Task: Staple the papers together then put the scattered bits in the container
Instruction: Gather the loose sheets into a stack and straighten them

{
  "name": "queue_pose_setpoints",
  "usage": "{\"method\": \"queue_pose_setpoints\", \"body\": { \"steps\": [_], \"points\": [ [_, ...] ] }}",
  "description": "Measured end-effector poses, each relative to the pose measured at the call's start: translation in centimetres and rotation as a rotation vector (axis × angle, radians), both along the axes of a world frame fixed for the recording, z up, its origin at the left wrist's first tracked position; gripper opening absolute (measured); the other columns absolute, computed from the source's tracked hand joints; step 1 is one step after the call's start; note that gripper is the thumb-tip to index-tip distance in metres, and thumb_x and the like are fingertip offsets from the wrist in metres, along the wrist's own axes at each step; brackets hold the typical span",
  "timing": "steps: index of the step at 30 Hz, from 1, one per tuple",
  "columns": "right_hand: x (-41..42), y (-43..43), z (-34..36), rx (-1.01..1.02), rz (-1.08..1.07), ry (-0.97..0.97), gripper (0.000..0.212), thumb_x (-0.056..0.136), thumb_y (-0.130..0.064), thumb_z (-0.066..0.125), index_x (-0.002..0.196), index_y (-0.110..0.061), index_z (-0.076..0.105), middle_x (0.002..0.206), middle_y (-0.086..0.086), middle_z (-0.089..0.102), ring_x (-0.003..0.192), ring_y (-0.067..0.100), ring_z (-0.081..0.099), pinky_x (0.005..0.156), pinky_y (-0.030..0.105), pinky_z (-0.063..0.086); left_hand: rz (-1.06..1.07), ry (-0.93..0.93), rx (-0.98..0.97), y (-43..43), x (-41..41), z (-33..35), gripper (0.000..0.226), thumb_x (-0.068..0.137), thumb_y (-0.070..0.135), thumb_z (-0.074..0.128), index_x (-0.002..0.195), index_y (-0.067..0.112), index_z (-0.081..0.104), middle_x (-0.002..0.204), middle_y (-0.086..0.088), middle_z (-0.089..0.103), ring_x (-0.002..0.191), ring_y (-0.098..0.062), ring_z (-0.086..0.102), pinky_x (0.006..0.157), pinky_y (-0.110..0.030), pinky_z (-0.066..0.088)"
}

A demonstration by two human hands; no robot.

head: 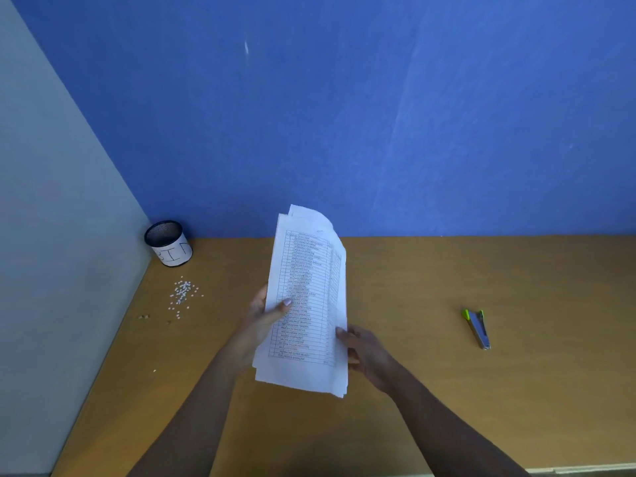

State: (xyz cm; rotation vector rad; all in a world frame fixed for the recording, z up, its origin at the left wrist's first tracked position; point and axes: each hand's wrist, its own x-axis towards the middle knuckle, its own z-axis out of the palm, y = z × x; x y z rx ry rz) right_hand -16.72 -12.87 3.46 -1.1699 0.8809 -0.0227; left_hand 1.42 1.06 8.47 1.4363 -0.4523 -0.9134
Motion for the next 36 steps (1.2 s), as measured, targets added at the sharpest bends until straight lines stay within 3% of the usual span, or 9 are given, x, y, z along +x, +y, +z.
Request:
{"method": "queue_pose_setpoints", "body": {
  "steps": [4,7,11,15,21,24,29,33,36],
  "points": [
    [0.2,-0.7,0.9,-0.232,-0.251,-0.051,0.018,0.091,-0.014,0.063,0.106,-0.022,0.058,0.11,0.008,0.071,0.099,0.024,0.068,0.077,0.039,0.057,0.093,-0.068,0.033,-0.2,0.8,0.4,0.027,0.089,0.001,0.063,0.109,0.019,0.062,0.095,0.011,0.072,0.085,-0.001,0.068,0.068,-0.014,0.052],
    [0.2,-1.4,1.8,-0.384,-0.312,-0.067,0.024,0.091,-0.008,0.061,0.109,-0.024,0.059,0.099,-0.002,0.074,0.092,0.016,0.07,0.082,0.042,0.057,0.149,-0.084,0.052,-0.1,1.2,0.3,0.026,0.086,0.0,0.066,0.109,0.013,0.066,0.101,-0.001,0.074,0.087,-0.009,0.07,0.068,-0.016,0.053],
    [0.2,-1.7,3.1,-0.531,-0.367,-0.097,0.027,0.094,-0.01,0.055,0.102,-0.035,0.061,0.096,-0.008,0.074,0.091,0.009,0.068,0.078,0.029,0.054,0.214,-0.072,0.025,-1.0,0.5,0.5,0.018,0.09,0.013,0.065,0.109,0.014,0.065,0.101,0.009,0.071,0.08,0.007,0.068,0.06,-0.006,0.047],
    [0.2,-1.7,3.2,-0.595,-0.363,-0.094,0.021,0.098,-0.014,0.047,0.109,-0.022,0.063,0.098,-0.01,0.072,0.093,0.006,0.066,0.079,0.026,0.052,0.253,-0.082,0.013,-2.2,-0.9,0.4,0.016,0.093,0.025,0.062,0.108,0.02,0.064,0.102,0.014,0.067,0.089,0.006,0.063,0.066,-0.008,0.047],
    [-0.3,-1.8,2.8,-0.647,-0.413,-0.057,0.023,0.098,-0.011,0.047,0.079,-0.021,0.054,0.069,-0.013,0.056,0.068,0.012,0.049,0.059,0.023,0.036,0.259,-0.083,-0.004,-2.9,-1.8,-0.1,0.018,0.095,0.024,0.059,0.112,0.02,0.064,0.106,0.015,0.066,0.099,0.003,0.06,0.078,-0.013,0.046],
    [-0.8,-2.1,2.4,-0.624,-0.375,-0.083,0.015,0.098,-0.014,0.049,0.09,-0.012,0.061,0.08,-0.006,0.066,0.076,0.015,0.06,0.065,0.022,0.043,0.243,-0.087,-0.012,-3.0,-2.0,-0.1,0.016,0.096,0.026,0.057,0.11,0.024,0.062,0.109,0.017,0.065,0.099,0.006,0.059,0.076,-0.008,0.045],
    [-1.5,-2.1,2.7,-0.582,-0.382,-0.225,0.016,0.094,-0.02,0.06,0.11,-0.018,0.06,0.102,-0.004,0.07,0.095,0.011,0.068,0.078,0.03,0.056,0.218,-0.108,-0.074,-3.2,-2.1,-0.1,0.022,0.093,0.032,0.058,0.112,0.022,0.064,0.114,0.008,0.07,0.107,-0.008,0.065,0.091,-0.028,0.049],
    [-1.3,-2.0,3.1,-0.607,-0.435,-0.242,0.01,0.098,-0.025,0.051,0.101,-0.02,0.059,0.096,-0.003,0.068,0.089,0.009,0.066,0.071,0.028,0.054,0.23,-0.155,-0.088,-3.9,-2.9,-0.4,0.023,0.095,0.027,0.057,0.113,0.015,0.064,0.114,0.006,0.07,0.108,-0.009,0.064,0.092,-0.03,0.049],
    [-1.1,-2.2,3.5,-0.605,-0.475,-0.244,0.015,0.1,-0.022,0.047,0.093,-0.017,0.06,0.091,0.001,0.068,0.082,0.007,0.064,0.068,0.026,0.05,0.281,-0.193,-0.105,-4.5,-3.5,0.0,0.014,0.096,0.02,0.055,0.102,0.011,0.063,0.1,0.009,0.07,0.093,0.003,0.065,0.08,-0.018,0.048]
  ]
}}
